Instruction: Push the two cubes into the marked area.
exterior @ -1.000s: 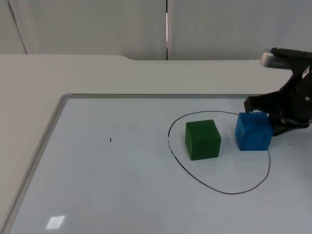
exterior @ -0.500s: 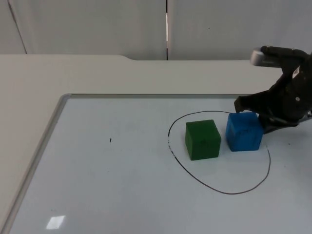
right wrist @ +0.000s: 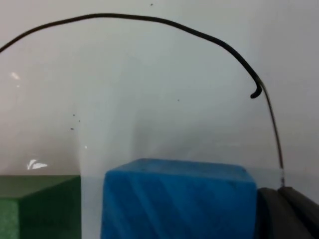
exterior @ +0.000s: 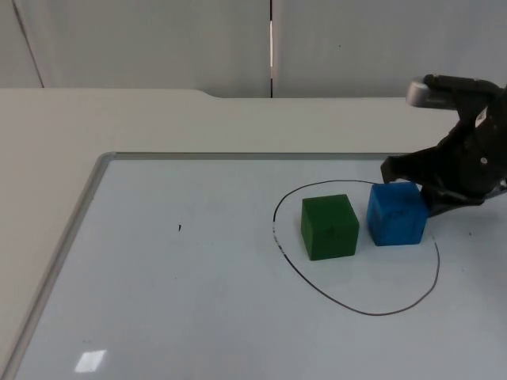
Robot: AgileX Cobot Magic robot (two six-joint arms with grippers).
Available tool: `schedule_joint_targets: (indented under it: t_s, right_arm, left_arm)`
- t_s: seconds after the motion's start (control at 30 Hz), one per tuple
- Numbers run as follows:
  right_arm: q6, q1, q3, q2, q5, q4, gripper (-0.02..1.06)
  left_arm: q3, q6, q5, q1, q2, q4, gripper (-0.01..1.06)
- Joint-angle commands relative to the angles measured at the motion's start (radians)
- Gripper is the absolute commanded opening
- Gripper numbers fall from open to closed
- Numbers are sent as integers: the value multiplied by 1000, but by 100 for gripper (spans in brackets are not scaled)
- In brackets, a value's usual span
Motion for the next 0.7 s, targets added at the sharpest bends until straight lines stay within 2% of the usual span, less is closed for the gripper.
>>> schedule_joint_targets:
  t_s: [0.0,0.23,0.67]
  right_arm:
    - [-9,4,-6,-5,-10,-24,0]
    - [2,2,-6,-123,55,-185,0]
    - [-6,2,-6,-535,125,-185,0]
  left_arm:
    - [3,-9,-1,3,-4,5,0]
    - [3,-9,-1,3,-4,5,0]
    - [3,-9,-1,3,-4,5,0]
